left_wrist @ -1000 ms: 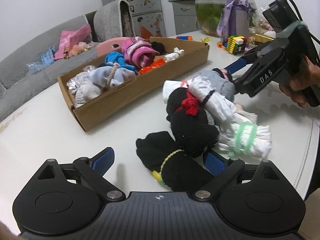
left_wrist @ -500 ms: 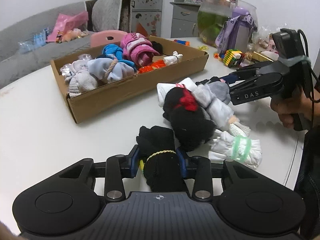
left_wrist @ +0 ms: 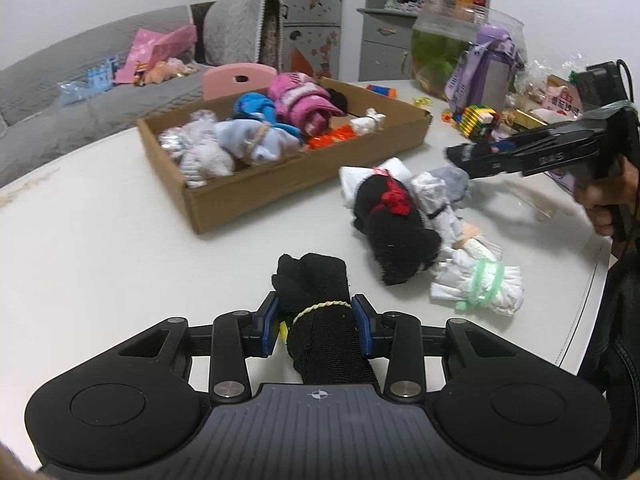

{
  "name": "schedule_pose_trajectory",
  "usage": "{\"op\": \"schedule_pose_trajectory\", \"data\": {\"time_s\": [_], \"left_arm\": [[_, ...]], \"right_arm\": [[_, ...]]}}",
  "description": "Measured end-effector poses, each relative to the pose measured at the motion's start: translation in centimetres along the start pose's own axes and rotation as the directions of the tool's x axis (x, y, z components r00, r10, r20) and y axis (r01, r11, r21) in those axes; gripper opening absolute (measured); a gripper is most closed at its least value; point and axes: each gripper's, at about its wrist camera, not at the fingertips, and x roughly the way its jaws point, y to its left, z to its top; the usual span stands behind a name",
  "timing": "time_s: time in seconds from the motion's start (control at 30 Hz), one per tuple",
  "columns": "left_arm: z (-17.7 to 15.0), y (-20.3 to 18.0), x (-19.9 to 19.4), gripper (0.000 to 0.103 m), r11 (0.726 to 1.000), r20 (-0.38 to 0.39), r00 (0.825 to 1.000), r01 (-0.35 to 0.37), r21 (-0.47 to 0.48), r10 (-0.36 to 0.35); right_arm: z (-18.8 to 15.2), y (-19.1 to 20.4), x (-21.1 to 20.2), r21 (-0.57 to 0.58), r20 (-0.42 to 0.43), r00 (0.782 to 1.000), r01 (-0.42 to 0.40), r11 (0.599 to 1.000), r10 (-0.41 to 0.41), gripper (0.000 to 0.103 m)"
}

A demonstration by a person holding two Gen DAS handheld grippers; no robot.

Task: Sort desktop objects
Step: 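Grasp the black sock with the left tool while the right tool grasps the pink-striped black sock, then lower both black socks into the tray and open both tools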

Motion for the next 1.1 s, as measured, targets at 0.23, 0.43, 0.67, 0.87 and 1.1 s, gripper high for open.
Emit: {"op": "schedule_pose_trajectory", "data": {"time_s": [0.23, 0.43, 0.67, 0.87, 1.1], "left_arm": [[1.2, 2.8, -3.3, 0.044, 0.998, 0.019, 0.998, -0.061, -0.015, 0.061], [4.2, 4.4, -5.3, 0.044, 0.995, 0.057, 0.993, -0.099, -0.014, 0.099], [9.9, 5.2, -5.8, 0.044, 0.994, 0.108, 0.988, -0.110, 0.009, 0.109], [15.3, 3.9, -4.0, 0.044, 0.995, 0.138, 0.988, -0.081, 0.061, 0.072], [19.3, 2.0, 0.3, 0.045, 0.995, 0.127, 0.992, -0.020, 0.097, 0.007]], "right_arm": [[1.2, -4.0, -3.1, 0.108, 0.032, 0.998, -0.054, 0.993, 0.050, 0.050], [3.8, -6.7, -5.9, 0.169, 0.104, 0.992, -0.085, 0.982, 0.068, 0.050], [8.5, -7.4, -6.8, 0.159, 0.164, 0.982, -0.116, 0.980, 0.089, 0.050], [12.2, -7.2, -4.5, 0.159, 0.164, 0.978, -0.154, 0.975, 0.128, 0.050], [14.4, -7.6, -1.1, 0.170, 0.127, 0.975, -0.202, 0.965, 0.182, 0.050]]}}
